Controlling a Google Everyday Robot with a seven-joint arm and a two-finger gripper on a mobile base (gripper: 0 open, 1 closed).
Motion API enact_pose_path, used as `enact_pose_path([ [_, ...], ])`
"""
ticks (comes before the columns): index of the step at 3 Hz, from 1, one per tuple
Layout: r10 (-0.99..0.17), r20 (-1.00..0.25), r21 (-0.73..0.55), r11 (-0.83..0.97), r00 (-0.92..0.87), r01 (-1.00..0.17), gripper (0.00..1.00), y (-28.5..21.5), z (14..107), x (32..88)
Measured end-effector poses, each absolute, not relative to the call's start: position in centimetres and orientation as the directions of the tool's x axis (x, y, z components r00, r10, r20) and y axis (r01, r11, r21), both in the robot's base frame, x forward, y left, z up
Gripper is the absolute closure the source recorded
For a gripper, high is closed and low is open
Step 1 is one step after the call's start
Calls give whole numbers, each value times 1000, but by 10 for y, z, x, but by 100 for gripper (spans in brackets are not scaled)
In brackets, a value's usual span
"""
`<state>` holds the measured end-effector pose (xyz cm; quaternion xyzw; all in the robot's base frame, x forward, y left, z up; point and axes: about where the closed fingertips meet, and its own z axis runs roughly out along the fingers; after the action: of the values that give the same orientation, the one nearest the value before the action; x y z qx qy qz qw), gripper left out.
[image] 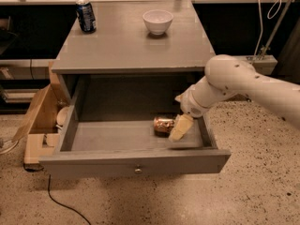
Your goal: Pick orange can from top drawer and place on counter
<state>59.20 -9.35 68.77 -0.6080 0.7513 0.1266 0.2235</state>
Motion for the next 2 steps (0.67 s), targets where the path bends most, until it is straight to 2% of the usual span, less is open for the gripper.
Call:
enact_pose_path([
  [2,-875,-459,-104,226,-155,-969,0,-77,654,611],
])
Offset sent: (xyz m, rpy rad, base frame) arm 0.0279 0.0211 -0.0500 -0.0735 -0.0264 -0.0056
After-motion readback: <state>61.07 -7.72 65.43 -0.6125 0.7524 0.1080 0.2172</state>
